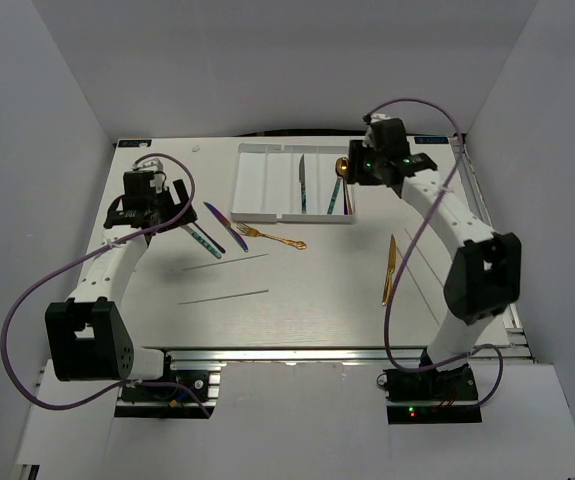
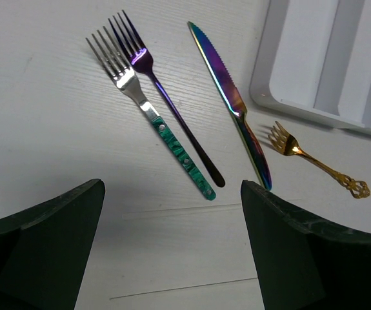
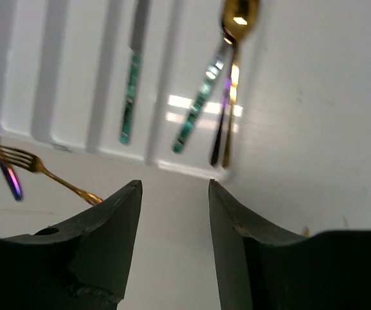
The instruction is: Sort the eating utensils into containers
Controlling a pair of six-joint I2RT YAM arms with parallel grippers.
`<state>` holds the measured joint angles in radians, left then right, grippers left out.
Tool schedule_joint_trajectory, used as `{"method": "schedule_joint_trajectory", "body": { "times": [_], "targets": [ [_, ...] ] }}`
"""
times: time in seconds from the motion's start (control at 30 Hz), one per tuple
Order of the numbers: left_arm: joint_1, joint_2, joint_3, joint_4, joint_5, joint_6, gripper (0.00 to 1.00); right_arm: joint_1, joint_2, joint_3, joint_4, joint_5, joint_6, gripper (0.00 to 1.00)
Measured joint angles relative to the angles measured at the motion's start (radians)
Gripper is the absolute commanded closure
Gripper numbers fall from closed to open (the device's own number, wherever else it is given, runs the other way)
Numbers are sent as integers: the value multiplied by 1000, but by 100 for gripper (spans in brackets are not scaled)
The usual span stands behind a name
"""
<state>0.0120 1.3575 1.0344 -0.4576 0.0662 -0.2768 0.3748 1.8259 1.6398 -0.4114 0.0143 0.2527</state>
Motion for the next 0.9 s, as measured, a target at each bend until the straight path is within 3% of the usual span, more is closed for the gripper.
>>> {"method": "schedule_joint_trajectory", "body": {
  "times": [0.13,0.5,0.7,0.9],
  "targets": [
    [0,1,0,-6,-56,-2,2,-71,-180,-214,-80,71,-29,55],
    [0,25,0,-9,-137,30,2,-145,-330,-657,-297,29,-12,49],
    [0,26,-7,-9,-156,43,2,-144,-450,-769,-312,8,34,49],
    [0,60,-10,-10,-159,43,2,-144,-413,-779,-291,10,75,49]
  ]
}}
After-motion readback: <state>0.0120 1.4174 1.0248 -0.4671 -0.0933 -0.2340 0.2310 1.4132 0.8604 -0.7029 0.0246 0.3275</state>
